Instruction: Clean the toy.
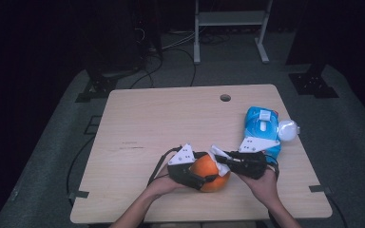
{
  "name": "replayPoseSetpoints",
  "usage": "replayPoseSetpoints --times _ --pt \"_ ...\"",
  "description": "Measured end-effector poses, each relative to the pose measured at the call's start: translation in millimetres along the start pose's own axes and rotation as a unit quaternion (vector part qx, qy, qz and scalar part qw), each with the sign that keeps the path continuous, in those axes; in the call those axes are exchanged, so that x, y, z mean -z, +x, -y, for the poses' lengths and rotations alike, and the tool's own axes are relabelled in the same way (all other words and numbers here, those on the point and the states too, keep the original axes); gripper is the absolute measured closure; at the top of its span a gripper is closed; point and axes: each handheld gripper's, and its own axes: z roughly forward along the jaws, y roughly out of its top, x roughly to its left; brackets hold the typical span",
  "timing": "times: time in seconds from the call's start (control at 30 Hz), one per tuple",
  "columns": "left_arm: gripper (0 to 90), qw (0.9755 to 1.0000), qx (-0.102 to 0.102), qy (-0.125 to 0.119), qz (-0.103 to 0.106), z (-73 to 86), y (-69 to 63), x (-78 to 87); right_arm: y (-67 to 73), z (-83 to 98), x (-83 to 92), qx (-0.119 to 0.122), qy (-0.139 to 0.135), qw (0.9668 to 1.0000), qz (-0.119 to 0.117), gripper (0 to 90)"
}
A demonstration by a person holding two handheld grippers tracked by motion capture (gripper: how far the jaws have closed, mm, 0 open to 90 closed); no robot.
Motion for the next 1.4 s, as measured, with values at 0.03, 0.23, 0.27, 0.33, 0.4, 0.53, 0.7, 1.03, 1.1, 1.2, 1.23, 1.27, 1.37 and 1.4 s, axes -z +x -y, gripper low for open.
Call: replayPoseSetpoints --times 0.03,0.23,0.27,0.33,0.4,0.53,0.7,1.03,1.1,1.2,1.23,1.27,1.37,1.4 --pt "13.8 1.0000 0.003 -0.001 0.001 0.2 1.6 1.8 -1.0 1.0 0.7 -0.001 0.001 1.0000 -0.001 78.4" --pt "12.4 0.9998 0.013 0.012 0.013 3.6 6.5 4.7 -3.5 2.5 3.3 0.001 0.009 0.9999 0.007 78.4" --pt "16.4 0.9998 0.009 0.013 0.011 4.0 6.0 4.8 -3.8 2.9 3.8 0.001 0.011 0.9999 0.007 78.4" --pt "23.1 0.9999 0.003 0.016 0.001 3.7 3.3 3.1 -3.7 2.5 4.3 -0.002 0.008 1.0000 0.004 78.9" --pt "25.1 0.9999 0.000 0.015 -0.008 2.2 -1.0 -0.3 0.8 0.9 4.4 0.001 0.003 1.0000 -0.001 79.0" --pt "25.3 0.9997 0.001 0.012 -0.019 0.8 -6.8 -6.9 21.2 -4.9 -2.6 0.024 -0.002 0.9984 -0.051 78.9" --pt "14.2 0.9999 0.012 0.008 0.002 1.2 -1.6 -1.8 22.0 -6.7 -5.9 0.036 0.004 0.9988 -0.033 78.9" --pt "26.6 0.9997 0.014 0.017 -0.008 4.6 2.0 -1.7 -1.5 -0.9 9.7 0.022 0.001 0.9996 0.016 78.7" --pt "26.6 0.9997 0.020 0.014 -0.006 5.8 3.7 -0.9 -1.5 1.1 11.8 0.024 0.002 0.9995 0.018 78.8" --pt "26.4 0.9994 0.031 0.014 -0.008 6.2 4.6 -0.6 6.3 2.8 12.5 0.035 0.005 0.9992 0.018 79.1" --pt "26.3 0.9992 0.035 0.013 -0.011 6.0 5.0 -0.7 8.6 2.3 12.4 0.035 0.003 0.9993 0.009 79.1" --pt "26.3 0.9990 0.041 0.012 -0.014 5.8 5.5 -1.1 10.7 1.5 11.9 0.035 0.001 0.9994 -0.002 79.1" --pt "26.3 0.9993 0.035 0.011 -0.009 5.0 1.1 -6.4 19.6 -1.0 5.9 0.043 0.003 0.9988 -0.026 79.0" --pt "26.5 0.9995 0.027 0.014 -0.008 4.7 -2.4 -8.2 23.9 -2.4 1.7 0.053 0.009 0.9981 -0.030 79.1"
